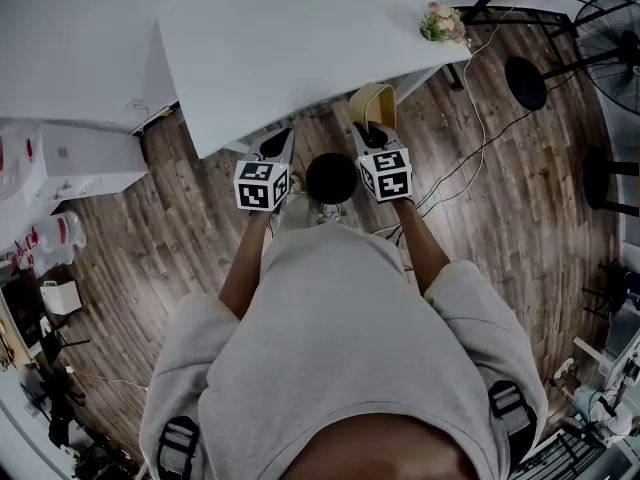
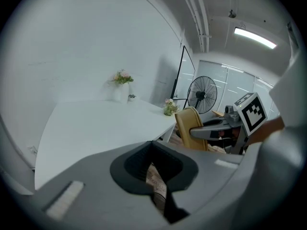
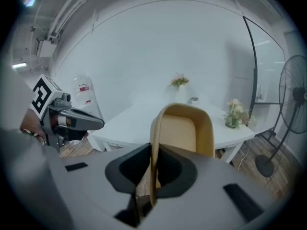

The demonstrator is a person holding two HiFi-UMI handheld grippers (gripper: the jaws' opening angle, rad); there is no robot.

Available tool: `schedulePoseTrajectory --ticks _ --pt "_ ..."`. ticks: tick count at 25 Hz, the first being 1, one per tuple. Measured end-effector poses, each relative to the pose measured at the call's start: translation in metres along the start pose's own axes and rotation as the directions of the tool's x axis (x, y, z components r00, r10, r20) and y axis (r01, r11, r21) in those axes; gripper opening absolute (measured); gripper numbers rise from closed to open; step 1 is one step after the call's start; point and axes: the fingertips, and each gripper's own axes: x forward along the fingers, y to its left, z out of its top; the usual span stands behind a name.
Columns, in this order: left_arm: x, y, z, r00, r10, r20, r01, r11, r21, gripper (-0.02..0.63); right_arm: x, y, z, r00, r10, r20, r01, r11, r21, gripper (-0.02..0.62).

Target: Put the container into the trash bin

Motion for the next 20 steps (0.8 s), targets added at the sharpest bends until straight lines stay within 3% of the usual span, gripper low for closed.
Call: schedulePoseTrajectory --ticks 11,20 --pt "-0.006 -0.001 -0.030 0.998 0.017 -0.063 -0.018 1.000 -0.026 0.011 -0.001 0.017 -0.035 0.998 0.041 -0.047 -0.039 0.998 0.055 0.041" --pt "-0.001 0.006 -0.056 0.994 -0.024 -0.111 0.019 0.999 -0.045 0.011 0.008 0.037 -0.068 0.993 0.046 -0.106 -0.036 0.994 0.101 0.040"
